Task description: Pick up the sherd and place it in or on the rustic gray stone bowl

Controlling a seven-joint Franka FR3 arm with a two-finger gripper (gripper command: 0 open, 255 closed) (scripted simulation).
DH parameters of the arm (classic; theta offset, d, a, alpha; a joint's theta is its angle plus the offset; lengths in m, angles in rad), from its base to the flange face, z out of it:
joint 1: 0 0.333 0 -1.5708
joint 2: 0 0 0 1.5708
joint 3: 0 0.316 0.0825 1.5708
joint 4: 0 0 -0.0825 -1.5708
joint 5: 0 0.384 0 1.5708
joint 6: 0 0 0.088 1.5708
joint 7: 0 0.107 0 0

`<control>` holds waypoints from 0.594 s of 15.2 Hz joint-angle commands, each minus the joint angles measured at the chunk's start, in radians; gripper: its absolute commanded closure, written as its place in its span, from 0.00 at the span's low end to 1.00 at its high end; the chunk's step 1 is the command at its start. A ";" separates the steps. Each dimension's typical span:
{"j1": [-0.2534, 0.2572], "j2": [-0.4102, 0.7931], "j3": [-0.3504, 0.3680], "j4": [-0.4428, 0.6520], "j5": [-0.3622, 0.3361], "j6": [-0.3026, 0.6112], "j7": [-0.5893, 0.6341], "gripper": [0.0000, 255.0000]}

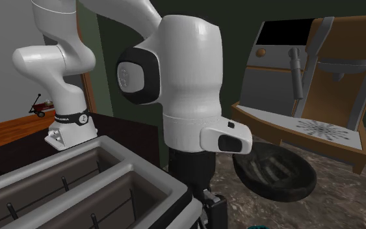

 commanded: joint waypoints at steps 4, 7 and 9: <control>-0.027 0.024 0.065 0.100 0.225 -0.045 0.173 0.00; -0.027 0.056 0.068 0.107 0.226 -0.020 0.172 0.00; -0.026 0.078 0.069 0.113 0.227 -0.004 0.172 0.00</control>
